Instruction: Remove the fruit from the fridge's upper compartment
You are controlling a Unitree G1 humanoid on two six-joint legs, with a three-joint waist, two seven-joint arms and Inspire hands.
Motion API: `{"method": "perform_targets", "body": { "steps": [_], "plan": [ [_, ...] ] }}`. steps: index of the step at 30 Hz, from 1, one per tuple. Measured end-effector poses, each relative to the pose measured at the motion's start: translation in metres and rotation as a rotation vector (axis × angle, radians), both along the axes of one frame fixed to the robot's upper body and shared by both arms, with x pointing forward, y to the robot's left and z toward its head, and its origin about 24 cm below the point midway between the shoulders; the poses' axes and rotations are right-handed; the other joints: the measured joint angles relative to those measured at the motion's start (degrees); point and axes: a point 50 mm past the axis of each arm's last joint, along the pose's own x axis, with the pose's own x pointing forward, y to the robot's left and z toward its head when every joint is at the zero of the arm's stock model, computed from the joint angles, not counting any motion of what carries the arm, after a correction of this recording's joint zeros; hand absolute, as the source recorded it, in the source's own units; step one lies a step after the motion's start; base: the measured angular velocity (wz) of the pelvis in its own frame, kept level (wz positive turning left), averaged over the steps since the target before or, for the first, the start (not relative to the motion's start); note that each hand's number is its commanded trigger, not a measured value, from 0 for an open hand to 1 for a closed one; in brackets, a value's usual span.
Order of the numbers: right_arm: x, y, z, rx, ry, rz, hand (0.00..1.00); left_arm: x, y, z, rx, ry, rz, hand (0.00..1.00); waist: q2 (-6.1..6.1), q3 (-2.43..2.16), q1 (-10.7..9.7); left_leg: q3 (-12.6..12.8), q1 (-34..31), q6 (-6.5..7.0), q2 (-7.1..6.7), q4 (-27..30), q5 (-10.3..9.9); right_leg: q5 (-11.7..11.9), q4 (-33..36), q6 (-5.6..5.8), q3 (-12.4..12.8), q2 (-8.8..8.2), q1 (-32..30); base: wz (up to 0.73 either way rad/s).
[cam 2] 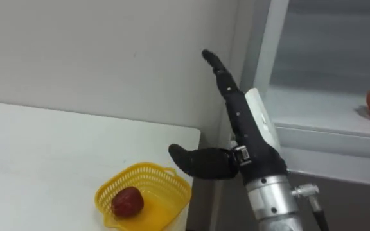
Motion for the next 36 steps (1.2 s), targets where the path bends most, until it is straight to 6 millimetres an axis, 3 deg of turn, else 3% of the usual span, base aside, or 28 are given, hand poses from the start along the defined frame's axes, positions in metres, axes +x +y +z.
{"method": "perform_targets", "body": {
  "steps": [2, 5, 7, 11, 15, 20, 24, 30, 32, 36],
  "plan": [
    [-0.006, -0.004, -0.005, 0.005, 0.015, -0.011, 0.00, -0.002, -0.001, -0.001, -0.002, 0.000, 0.003, 0.00, 0.29, -0.12, -0.7, 0.9, 0.6, 0.01, 0.13, -0.3, 0.0, 0.0, 0.0, 0.00, 1.1, 0.18, 0.0, -0.27],
    [-0.013, -0.011, -0.008, 0.029, 0.025, -0.025, 0.00, -0.002, -0.007, -0.002, -0.006, -0.010, -0.006, 0.00, 1.14, -0.34, -3.4, 1.5, 0.7, 0.04, 0.19, -0.5, 0.0, 0.0, 0.0, 0.00, 1.4, 0.26, -0.2, -0.11],
    [-0.017, -0.021, -0.005, 0.050, -0.002, -0.067, 0.00, -0.003, -0.013, -0.003, -0.021, -0.016, 0.001, 0.00, 2.40, -0.37, -4.8, 2.6, 1.6, 0.04, 0.32, -0.9, 0.0, 0.0, 0.1, 0.00, 2.4, 0.46, -0.2, -0.22],
    [-0.030, -0.033, -0.001, 0.084, -0.039, -0.127, 0.00, -0.005, -0.014, -0.003, -0.027, -0.025, 0.023, 0.00, 3.65, -0.75, -6.4, 3.2, 1.6, 0.02, 0.51, -1.1, -0.1, 0.0, 0.1, -0.04, 3.0, 0.70, -0.7, -0.13],
    [-0.037, -0.039, -0.005, 0.091, -0.032, -0.159, 0.00, -0.004, -0.015, -0.003, -0.031, -0.034, 0.036, 0.00, 4.40, -0.71, -7.4, 4.9, 1.7, 0.01, 0.63, -1.2, -0.1, 0.0, 0.9, -0.09, 4.6, 0.89, -1.8, -0.20],
    [-0.039, -0.041, -0.006, 0.101, -0.042, -0.175, 0.00, 0.002, -0.017, -0.005, -0.037, -0.041, 0.020, 0.00, 3.96, -0.60, -8.4, 6.2, 1.6, 0.02, 0.68, -1.4, -0.1, 0.0, 1.1, -0.10, 6.2, 1.20, -2.5, -0.16],
    [-0.041, -0.044, -0.005, 0.075, -0.063, -0.210, 0.00, 0.001, -0.017, -0.006, -0.037, -0.023, 0.019, 0.00, 2.85, -0.50, -9.4, 6.4, 1.6, 0.02, 0.70, -1.5, -0.1, 0.0, 1.0, -0.09, 6.4, 1.25, -2.5, -0.01],
    [-0.041, -0.047, -0.004, 0.093, -0.085, -0.256, 0.00, -0.001, -0.018, -0.006, -0.049, -0.020, 0.038, 0.00, 1.97, -0.20, -9.4, 6.7, 1.7, 0.01, 0.85, -2.0, -0.1, 0.0, 0.8, -0.10, 6.9, 1.57, -2.8, -0.01],
    [-0.042, -0.050, -0.003, 0.074, -0.101, -0.286, 0.00, -0.003, -0.018, -0.006, -0.056, -0.017, 0.049, 0.00, 1.58, -0.29, -9.5, 6.6, 1.6, 0.00, 0.83, -2.0, -0.1, 0.0, 0.8, -0.12, 6.8, 1.53, -2.9, 0.00],
    [-0.044, -0.072, 0.010, 0.072, -0.178, -0.401, 0.00, -0.004, -0.019, -0.006, -0.067, -0.018, 0.054, 0.00, 0.89, -0.40, -9.3, 6.6, 1.6, 0.00, 0.67, -2.0, 0.0, 0.0, 0.7, -0.05, 6.4, 1.26, -2.9, 0.00]
  ]
}}
